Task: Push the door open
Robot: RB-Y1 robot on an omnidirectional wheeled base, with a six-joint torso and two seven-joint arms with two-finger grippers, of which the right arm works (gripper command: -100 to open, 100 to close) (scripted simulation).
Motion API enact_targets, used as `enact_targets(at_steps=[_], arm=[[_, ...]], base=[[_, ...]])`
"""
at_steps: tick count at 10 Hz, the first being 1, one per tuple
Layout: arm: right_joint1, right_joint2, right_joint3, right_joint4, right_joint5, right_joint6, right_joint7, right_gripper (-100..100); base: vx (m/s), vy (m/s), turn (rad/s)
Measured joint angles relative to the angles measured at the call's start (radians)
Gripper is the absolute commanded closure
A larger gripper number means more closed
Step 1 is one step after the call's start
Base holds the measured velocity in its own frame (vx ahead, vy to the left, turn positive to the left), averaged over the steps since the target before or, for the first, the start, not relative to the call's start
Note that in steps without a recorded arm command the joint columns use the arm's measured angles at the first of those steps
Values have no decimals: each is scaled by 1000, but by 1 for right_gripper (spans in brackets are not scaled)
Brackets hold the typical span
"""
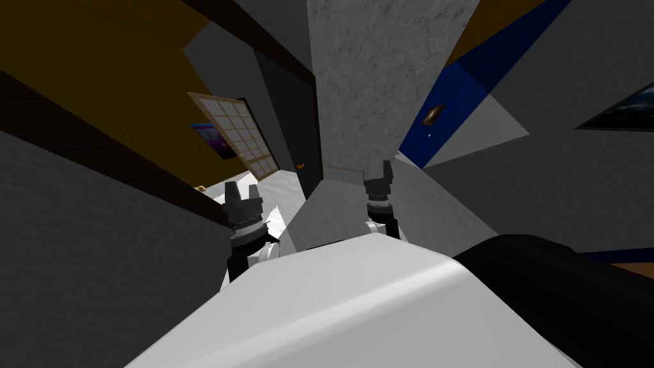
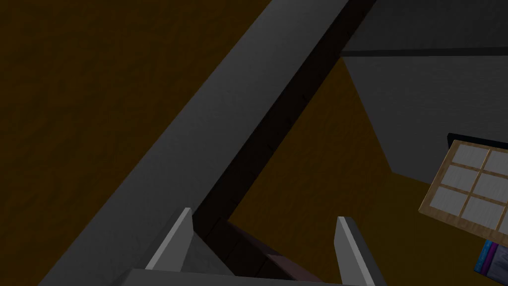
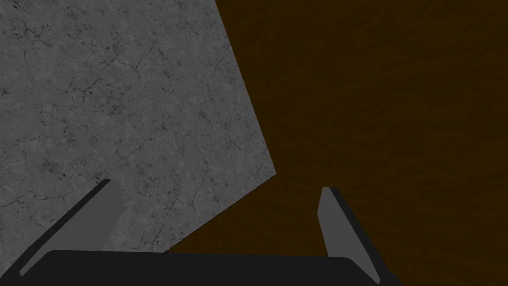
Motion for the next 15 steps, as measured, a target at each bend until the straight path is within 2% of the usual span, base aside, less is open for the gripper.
enact_targets(at_steps=[3, 10, 15], arm=[[-16, -23, 42, 50, 1, -11, -4, -100], [-80, -69, 143, 190, 2, -31, -18, -100], [-123, -85, 215, 285, 6, -44, -23, -100]], base=[[208, -10, -15], [187, 3, -23], [138, -1, -22]])
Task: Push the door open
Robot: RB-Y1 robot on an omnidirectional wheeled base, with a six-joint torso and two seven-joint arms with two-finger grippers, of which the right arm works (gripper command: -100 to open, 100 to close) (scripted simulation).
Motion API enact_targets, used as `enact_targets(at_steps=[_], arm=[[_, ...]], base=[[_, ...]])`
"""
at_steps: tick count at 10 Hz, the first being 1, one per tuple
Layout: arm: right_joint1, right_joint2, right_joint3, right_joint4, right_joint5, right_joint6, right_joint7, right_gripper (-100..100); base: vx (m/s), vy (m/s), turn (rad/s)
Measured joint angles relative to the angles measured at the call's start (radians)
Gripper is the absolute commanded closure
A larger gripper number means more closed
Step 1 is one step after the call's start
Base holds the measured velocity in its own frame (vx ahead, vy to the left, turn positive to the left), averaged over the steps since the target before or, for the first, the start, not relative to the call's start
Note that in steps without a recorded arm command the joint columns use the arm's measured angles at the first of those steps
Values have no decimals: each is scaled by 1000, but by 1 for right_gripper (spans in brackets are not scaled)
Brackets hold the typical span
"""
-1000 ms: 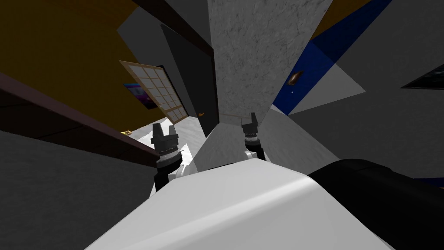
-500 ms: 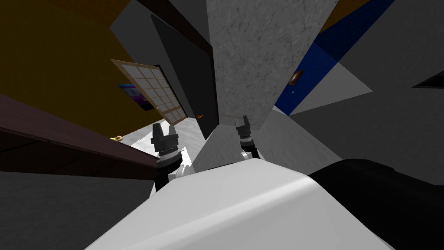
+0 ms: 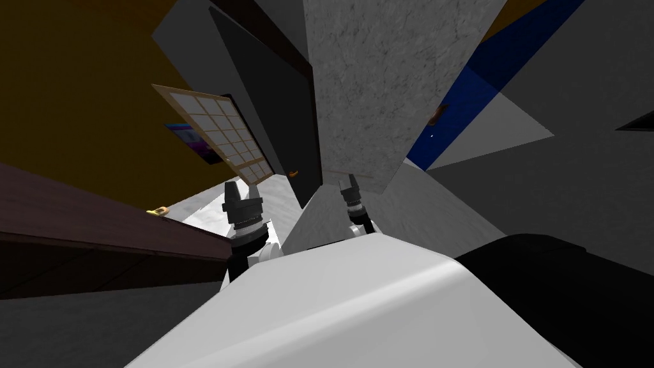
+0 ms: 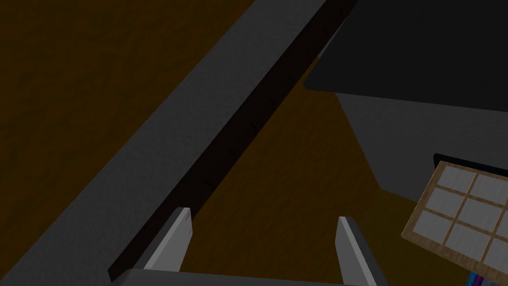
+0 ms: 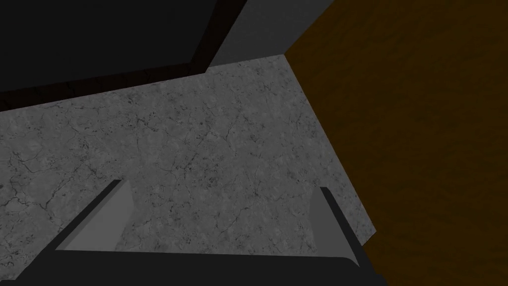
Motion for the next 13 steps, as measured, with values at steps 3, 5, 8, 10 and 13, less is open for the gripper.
enact_targets(at_steps=[3, 5, 8, 10, 13], arm=[[-23, -10, 57, 61, 4, -8, -2, -100], [-51, -20, 77, 105, 1, -12, -10, -100], [-72, -24, 133, 163, 7, -18, -10, -100], [-84, -30, 158, 192, 7, -22, -13, -100], [-105, -35, 193, 243, 9, -31, -16, -100]], base=[[153, 9, -23], [147, -1, -22], [138, 15, -24], [104, 0, -16], [83, 7, -18]])
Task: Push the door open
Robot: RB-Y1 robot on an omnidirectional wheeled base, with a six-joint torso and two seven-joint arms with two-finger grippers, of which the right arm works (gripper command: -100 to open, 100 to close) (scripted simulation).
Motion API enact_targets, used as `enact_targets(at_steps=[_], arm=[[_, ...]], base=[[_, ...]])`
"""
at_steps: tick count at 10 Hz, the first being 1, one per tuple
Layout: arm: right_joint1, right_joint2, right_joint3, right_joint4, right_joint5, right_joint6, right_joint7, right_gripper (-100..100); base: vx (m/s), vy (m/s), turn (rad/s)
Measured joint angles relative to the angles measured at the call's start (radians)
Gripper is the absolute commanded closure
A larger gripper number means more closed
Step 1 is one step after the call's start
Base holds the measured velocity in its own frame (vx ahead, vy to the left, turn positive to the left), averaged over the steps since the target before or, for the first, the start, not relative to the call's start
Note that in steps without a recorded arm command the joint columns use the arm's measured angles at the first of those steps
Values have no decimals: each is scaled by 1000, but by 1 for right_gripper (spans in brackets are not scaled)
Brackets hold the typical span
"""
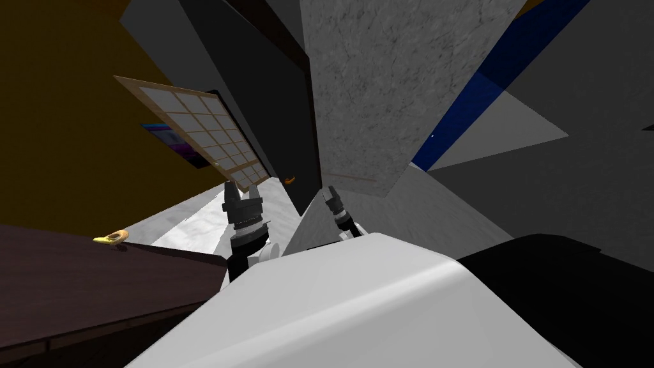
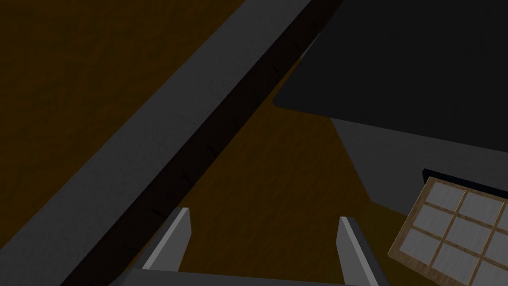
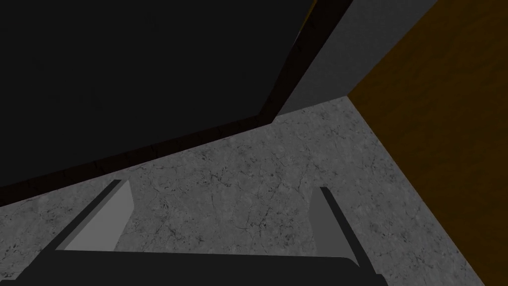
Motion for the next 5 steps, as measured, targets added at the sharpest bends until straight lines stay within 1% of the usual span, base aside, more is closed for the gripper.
enact_targets(at_steps=[2, 3, 4, 5], arm=[[-11, -7, 22, 28, 0, -6, -4, -100], [-24, -7, 33, 48, 0, -7, -6, -100], [-32, -7, 45, 71, 0, -13, -7, -100], [-41, -6, 66, 94, 3, -16, -6, -100]], base=[[99, 8, -18], [116, 8, -18], [160, 11, -31], [152, 15, -21]])
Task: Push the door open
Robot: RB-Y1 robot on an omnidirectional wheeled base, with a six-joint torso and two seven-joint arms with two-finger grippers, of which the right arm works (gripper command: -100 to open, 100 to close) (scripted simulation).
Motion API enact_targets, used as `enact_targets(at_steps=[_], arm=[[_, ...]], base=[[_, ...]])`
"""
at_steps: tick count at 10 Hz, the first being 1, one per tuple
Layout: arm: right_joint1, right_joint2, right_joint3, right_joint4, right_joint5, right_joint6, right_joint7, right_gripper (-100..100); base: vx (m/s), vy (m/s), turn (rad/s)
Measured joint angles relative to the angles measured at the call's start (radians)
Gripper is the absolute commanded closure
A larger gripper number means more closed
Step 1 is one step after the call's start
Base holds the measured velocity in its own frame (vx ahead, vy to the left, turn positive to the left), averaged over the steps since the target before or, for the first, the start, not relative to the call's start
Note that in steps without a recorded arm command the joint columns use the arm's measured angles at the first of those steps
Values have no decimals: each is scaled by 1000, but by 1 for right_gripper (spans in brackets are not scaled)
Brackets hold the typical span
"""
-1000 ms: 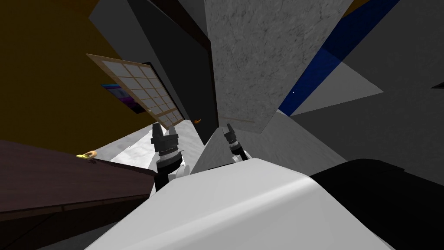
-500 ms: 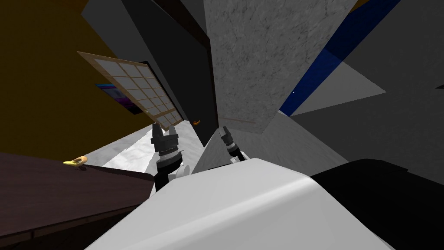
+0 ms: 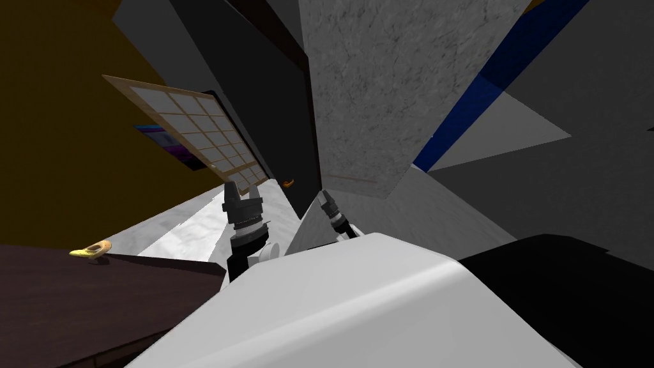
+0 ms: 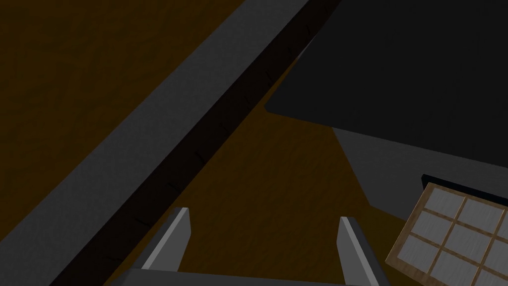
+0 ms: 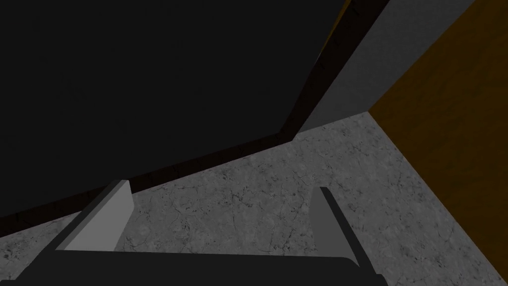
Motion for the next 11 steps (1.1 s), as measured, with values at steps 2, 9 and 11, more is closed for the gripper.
enact_targets(at_steps=[2, 9, 11], arm=[[-16, -9, 27, 34, -1, -4, -5, -100], [-86, -26, 143, 197, 2, -33, -20, -100], [-102, -35, 179, 237, 3, -41, -24, -100]], base=[[108, 9, -17], [141, 11, -27], [132, 22, -19]])
